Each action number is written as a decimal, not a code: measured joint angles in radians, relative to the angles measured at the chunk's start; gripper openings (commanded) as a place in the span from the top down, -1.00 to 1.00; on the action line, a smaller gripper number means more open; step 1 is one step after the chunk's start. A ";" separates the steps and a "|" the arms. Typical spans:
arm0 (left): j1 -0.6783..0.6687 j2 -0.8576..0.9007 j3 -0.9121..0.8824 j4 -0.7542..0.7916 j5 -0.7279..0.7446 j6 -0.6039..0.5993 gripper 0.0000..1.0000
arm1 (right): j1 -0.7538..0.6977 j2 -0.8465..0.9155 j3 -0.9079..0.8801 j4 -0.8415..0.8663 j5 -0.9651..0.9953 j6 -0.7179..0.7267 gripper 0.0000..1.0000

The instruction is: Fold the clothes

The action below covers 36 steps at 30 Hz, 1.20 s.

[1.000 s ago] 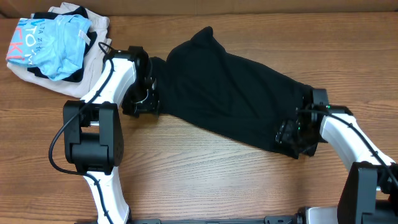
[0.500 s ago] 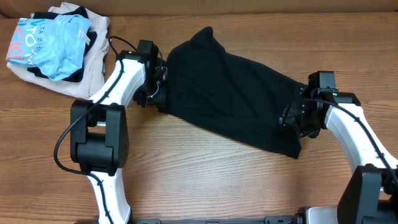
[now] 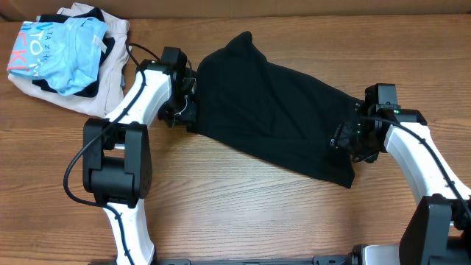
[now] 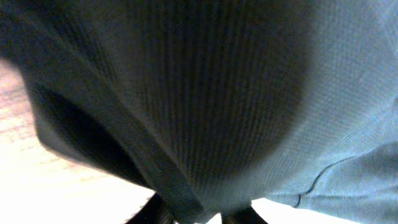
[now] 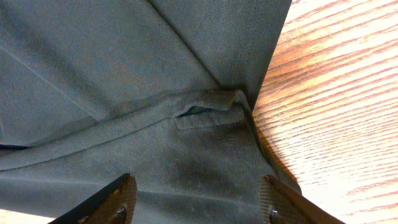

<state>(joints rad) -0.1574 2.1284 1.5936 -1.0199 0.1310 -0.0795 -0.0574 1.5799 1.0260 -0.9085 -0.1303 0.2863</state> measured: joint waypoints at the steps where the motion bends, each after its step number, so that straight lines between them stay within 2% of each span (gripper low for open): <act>1: 0.000 0.000 0.000 -0.014 0.002 0.000 0.37 | 0.000 0.000 0.000 0.000 0.000 0.000 -0.34; 6: 0.000 0.000 -0.004 -0.065 0.008 0.000 0.39 | 0.000 0.000 0.000 0.000 0.000 0.001 -0.35; 17: -0.001 0.000 -0.016 -0.015 0.008 -0.046 0.92 | 0.000 0.000 0.000 0.001 0.000 0.001 -0.34; 26: -0.020 0.001 0.002 -0.024 0.032 -0.069 0.92 | 0.000 0.000 0.000 0.004 0.000 0.001 -0.34; 36: -0.020 0.003 0.338 -0.206 0.069 -0.072 0.92 | 0.000 0.000 0.000 0.006 0.000 0.000 -0.34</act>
<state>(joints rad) -0.1772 2.1315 1.9320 -1.2255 0.1997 -0.1516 -0.0574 1.5799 1.0264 -0.9028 -0.1303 0.2863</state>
